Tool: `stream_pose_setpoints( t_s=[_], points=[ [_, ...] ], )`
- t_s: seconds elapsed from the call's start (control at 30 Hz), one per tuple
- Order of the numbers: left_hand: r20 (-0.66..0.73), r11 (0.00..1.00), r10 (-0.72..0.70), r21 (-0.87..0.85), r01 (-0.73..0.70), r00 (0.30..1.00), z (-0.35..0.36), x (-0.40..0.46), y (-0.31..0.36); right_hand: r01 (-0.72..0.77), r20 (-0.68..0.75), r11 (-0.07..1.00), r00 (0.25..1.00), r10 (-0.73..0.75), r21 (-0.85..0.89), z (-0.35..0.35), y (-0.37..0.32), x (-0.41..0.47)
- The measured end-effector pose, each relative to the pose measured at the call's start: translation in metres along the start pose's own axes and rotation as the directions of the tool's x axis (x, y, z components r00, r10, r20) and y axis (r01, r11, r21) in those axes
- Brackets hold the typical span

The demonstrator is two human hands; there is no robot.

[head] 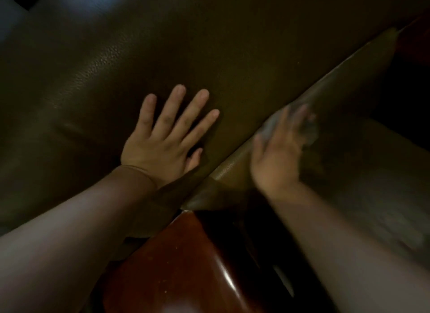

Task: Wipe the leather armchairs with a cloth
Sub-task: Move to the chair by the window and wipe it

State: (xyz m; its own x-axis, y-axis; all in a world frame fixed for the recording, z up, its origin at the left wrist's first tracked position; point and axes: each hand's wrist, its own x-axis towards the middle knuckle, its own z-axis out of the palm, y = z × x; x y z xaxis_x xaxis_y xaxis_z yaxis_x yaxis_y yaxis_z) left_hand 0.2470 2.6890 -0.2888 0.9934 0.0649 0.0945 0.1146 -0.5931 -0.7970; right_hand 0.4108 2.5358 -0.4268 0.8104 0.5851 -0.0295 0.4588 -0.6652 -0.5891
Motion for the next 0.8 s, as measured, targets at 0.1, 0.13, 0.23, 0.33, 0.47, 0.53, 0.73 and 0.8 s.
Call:
stream_pose_setpoints(
  t_s=[0.1, 0.13, 0.23, 0.33, 0.47, 0.53, 0.73, 0.8],
  points=[
    [-0.013, 1.0, -0.007, -0.016, 0.007, 1.0, 0.001, -0.004, 0.001, 0.304, 0.142, 0.953, 0.943, -0.301, 0.005, 0.039, -0.03, -0.096],
    [-0.022, 1.0, -0.005, -0.004, 0.005, 1.0, 0.003, -0.003, -0.001, 0.343, 0.167, 0.939, 0.926, -0.338, -0.003, 0.041, -0.028, -0.098],
    [-0.049, 0.999, 0.001, 0.034, 0.001, 0.999, 0.006, -0.001, -0.004, 0.307, 0.119, 0.948, 0.947, -0.297, -0.08, 0.012, 0.001, -0.023],
    [-0.071, 0.996, 0.009, 0.084, -0.003, 0.997, 0.012, 0.003, -0.002, 0.008, -0.044, 1.0, 0.999, -0.008, 0.016, -0.026, 0.029, 0.057],
    [-0.07, 0.998, -0.006, 0.067, 0.011, 0.998, 0.015, 0.004, 0.001, 0.076, 0.05, 0.996, 0.996, -0.078, 0.038, -0.009, 0.004, 0.014],
    [-0.044, 0.998, -0.011, 0.068, 0.014, 0.999, 0.013, 0.003, 0.0, 0.259, 0.199, 0.966, 0.946, -0.254, 0.002, 0.005, 0.002, -0.031],
    [0.132, 0.939, -0.219, -0.241, 0.245, 0.967, -0.033, 0.022, 0.033, 0.05, 0.039, 0.994, 0.998, -0.047, -0.098, -0.057, 0.056, 0.095],
    [0.16, 0.925, -0.168, -0.317, 0.211, 0.973, -0.04, 0.065, 0.061, -0.209, -0.013, 0.975, 0.977, 0.211, 0.075, -0.077, 0.063, 0.135]
  ],
)
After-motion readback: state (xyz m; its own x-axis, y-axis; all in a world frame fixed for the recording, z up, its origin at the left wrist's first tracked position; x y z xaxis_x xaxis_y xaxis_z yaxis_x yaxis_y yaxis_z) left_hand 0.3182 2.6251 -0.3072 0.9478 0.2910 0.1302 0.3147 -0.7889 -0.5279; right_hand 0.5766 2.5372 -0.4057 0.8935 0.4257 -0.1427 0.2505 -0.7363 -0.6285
